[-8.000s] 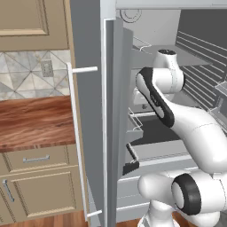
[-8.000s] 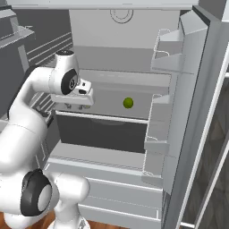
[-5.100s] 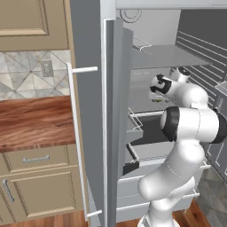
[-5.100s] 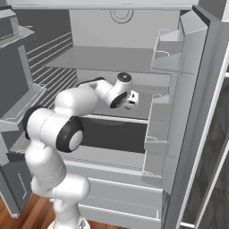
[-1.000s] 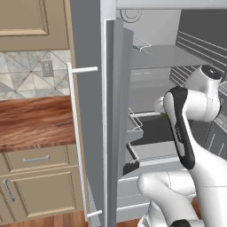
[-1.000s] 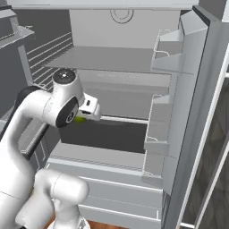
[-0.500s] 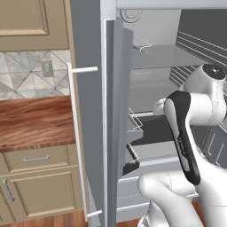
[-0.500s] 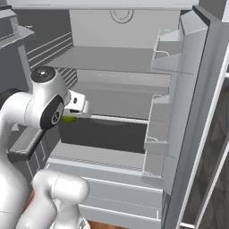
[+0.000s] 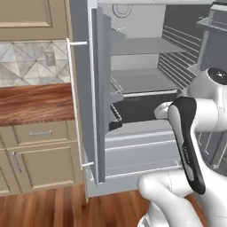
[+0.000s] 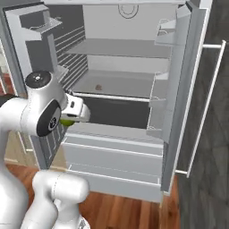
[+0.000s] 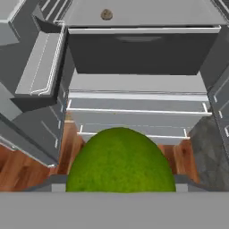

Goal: Grab the garlic and lime from the fridge, place them in the blender, close the lid, and turn on the blender to create a marinade.

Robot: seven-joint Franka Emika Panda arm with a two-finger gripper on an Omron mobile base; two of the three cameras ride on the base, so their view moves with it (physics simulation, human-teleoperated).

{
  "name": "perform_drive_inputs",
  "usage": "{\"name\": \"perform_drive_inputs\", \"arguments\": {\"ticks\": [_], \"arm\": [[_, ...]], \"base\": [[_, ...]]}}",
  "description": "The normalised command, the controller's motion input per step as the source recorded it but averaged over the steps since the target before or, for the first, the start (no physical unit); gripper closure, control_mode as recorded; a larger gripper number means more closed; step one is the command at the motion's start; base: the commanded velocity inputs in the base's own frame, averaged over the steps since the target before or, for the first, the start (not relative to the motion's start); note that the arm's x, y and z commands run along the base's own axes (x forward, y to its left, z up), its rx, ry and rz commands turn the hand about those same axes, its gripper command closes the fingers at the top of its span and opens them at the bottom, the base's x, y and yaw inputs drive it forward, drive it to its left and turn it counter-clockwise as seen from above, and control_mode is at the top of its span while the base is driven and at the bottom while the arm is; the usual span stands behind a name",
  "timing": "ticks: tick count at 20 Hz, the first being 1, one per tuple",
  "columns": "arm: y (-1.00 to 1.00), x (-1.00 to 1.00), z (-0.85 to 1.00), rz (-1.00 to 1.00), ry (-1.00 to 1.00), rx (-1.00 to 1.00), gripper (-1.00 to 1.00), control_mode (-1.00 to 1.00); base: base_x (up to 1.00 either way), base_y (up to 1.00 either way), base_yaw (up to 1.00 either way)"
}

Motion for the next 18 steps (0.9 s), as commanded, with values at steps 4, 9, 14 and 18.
{"name": "perform_drive_inputs", "arguments": {"ticks": [4, 9, 14, 18], "arm": [[0.0, 0.0, 0.0, 0.0, 0.0, 0.0, 1.0, 1.0], [0.0, 0.0, 0.0, 0.0, 0.0, 0.0, 1.0, 1.0], [0.0, 0.0, 0.0, 0.0, 0.0, 0.0, 1.0, 1.0], [0.0, 0.0, 0.0, 0.0, 0.0, 0.0, 1.0, 1.0]], "base": [[-0.96, -0.01, 0.62], [-0.21, 0.0, 1.0], [-0.05, 0.0, 1.0], [-0.01, 0.0, 1.0]]}}
